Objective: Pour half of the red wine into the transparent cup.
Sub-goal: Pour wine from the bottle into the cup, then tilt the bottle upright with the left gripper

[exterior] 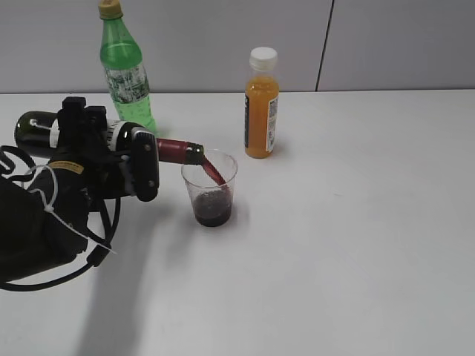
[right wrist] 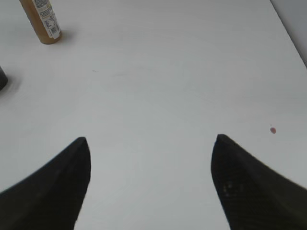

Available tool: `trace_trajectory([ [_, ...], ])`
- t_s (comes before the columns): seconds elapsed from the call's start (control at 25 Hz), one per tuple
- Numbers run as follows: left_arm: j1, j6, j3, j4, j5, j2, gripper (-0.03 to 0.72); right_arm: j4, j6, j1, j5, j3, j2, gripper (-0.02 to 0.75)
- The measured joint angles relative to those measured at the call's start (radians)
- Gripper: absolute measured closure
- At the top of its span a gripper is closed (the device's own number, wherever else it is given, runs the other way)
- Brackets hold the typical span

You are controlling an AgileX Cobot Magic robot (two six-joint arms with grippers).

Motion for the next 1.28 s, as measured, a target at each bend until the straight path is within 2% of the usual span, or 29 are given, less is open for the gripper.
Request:
trace_trajectory([
  [0.6, 0.004, 0.06, -0.049, -0.017, -0.006, 0.0, 0.141, 0.0, 0.002, 0.0, 0.0, 0.0, 0.0, 0.15],
  [1.28, 0.011, 0.061, -0.049, -0.024, -0.006, 0.0, 0.141, 0.0, 0.0, 0.0, 0.0, 0.0, 0.0, 0.15],
])
